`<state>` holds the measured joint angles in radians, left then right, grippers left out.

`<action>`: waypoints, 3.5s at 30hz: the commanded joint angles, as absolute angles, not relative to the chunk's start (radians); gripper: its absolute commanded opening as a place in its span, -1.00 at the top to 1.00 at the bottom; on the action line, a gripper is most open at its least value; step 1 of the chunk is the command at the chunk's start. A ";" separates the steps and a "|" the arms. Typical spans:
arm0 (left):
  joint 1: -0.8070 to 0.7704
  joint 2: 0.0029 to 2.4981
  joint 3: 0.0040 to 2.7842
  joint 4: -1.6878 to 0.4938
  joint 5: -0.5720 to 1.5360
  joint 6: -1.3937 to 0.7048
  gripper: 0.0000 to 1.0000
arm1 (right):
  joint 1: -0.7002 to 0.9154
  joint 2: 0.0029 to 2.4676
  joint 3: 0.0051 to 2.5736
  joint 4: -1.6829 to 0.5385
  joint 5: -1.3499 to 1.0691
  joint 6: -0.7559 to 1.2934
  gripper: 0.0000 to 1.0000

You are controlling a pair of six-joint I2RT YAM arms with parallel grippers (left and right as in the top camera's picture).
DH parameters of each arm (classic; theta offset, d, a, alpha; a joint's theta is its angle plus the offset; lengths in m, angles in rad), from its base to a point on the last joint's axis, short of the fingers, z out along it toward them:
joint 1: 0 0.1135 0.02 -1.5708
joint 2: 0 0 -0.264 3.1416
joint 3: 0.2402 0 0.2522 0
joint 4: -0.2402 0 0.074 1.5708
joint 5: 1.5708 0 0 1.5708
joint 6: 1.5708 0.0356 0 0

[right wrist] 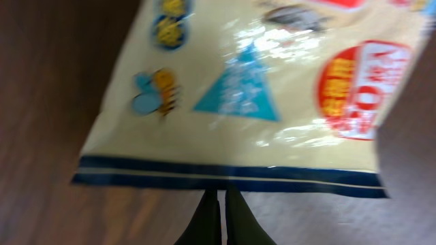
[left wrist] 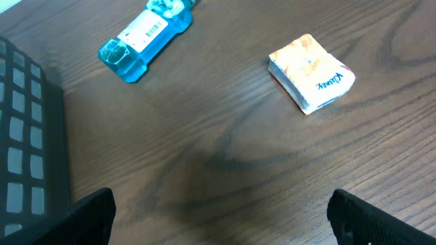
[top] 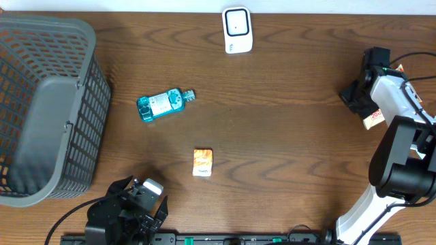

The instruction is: Scan the item barcode

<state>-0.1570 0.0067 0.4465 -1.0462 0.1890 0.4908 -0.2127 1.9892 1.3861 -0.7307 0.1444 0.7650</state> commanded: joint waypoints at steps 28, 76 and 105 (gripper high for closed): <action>-0.153 0.007 0.444 -1.058 0.175 0.500 -0.99 | -0.330 2.155 1.388 -0.579 0.406 0.639 0.97; -0.153 0.007 0.444 -1.058 0.176 0.500 -0.99 | 0.537 2.011 1.443 -0.865 -0.540 -0.356 -0.32; -0.153 0.007 0.444 -1.058 0.176 0.500 -0.99 | 0.740 2.015 1.406 -0.751 -0.637 -0.671 0.11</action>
<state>-0.1570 0.0067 0.4465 -1.0462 0.1890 0.4908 0.7391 2.0277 1.4311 -0.7528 -0.5884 -0.6483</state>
